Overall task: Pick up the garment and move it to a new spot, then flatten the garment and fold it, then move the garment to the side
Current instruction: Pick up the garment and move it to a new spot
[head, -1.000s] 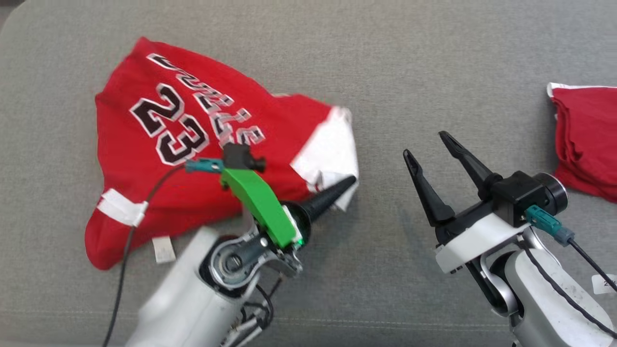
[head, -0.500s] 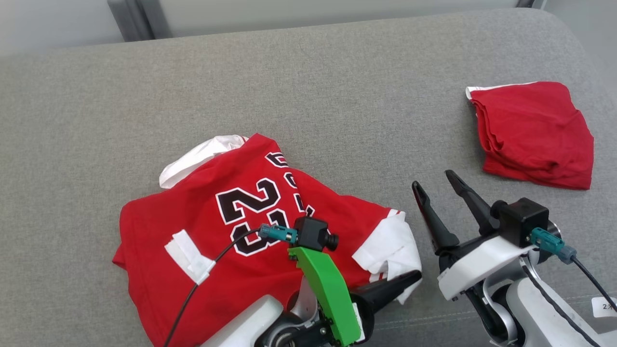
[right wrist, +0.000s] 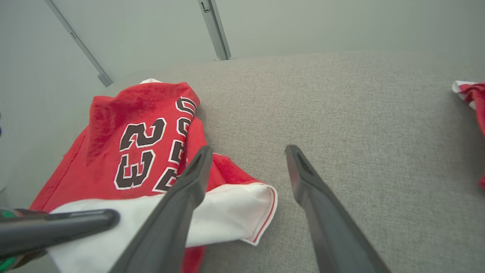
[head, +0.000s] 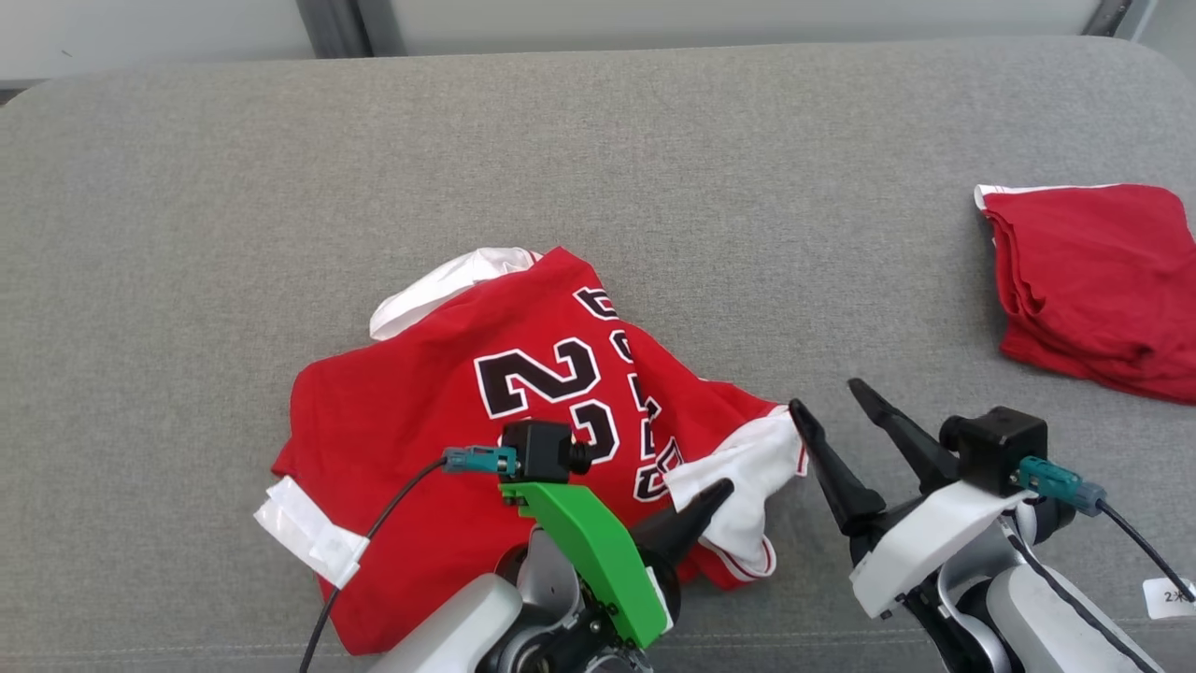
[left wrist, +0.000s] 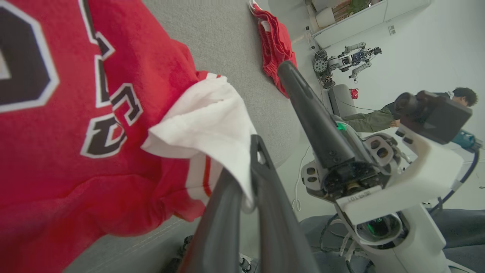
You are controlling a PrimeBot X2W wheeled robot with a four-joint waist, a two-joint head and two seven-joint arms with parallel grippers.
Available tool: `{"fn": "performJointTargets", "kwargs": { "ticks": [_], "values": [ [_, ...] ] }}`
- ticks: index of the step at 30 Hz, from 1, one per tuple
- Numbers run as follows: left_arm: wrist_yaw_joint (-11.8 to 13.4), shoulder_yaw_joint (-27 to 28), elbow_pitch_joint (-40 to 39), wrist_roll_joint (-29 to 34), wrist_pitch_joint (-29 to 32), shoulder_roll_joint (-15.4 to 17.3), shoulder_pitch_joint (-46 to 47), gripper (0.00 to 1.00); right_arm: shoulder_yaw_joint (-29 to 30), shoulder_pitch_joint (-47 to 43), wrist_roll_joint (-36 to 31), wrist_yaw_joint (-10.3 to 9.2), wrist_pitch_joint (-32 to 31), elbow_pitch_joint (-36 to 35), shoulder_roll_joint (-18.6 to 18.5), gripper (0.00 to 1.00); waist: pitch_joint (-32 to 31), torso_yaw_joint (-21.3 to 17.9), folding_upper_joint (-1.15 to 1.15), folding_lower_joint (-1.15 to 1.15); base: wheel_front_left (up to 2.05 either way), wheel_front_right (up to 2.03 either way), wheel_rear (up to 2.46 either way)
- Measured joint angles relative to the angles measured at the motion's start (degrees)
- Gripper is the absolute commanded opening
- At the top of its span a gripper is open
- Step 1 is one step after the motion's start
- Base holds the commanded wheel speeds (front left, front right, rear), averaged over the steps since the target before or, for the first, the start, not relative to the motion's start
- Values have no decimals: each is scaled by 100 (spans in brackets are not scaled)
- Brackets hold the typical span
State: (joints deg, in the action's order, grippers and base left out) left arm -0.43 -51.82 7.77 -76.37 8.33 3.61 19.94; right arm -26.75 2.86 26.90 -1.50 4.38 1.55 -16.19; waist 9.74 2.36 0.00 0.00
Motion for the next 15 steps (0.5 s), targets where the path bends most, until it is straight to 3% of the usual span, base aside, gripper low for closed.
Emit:
{"fn": "performJointTargets", "kwargs": {
  "ticks": [1,2,6,15],
  "values": [
    [14,3,5,1,-47,-3,-2,80,-35,-4,20,23,-32,-18,1,100,3,35,0,0,0,0,0],
    [46,9,8,1,-91,-7,-5,100,-71,-15,38,52,-74,-34,1,100,4,67,0,0,0,0,0],
    [56,56,9,3,-234,-14,-80,100,-240,-86,87,152,-259,-81,19,100,1,138,0,0,0,0,0],
    [115,188,-111,-68,-405,-37,-345,100,-147,-532,350,89,-494,-151,11,100,69,173,0,0,0,0,0]
  ]
}}
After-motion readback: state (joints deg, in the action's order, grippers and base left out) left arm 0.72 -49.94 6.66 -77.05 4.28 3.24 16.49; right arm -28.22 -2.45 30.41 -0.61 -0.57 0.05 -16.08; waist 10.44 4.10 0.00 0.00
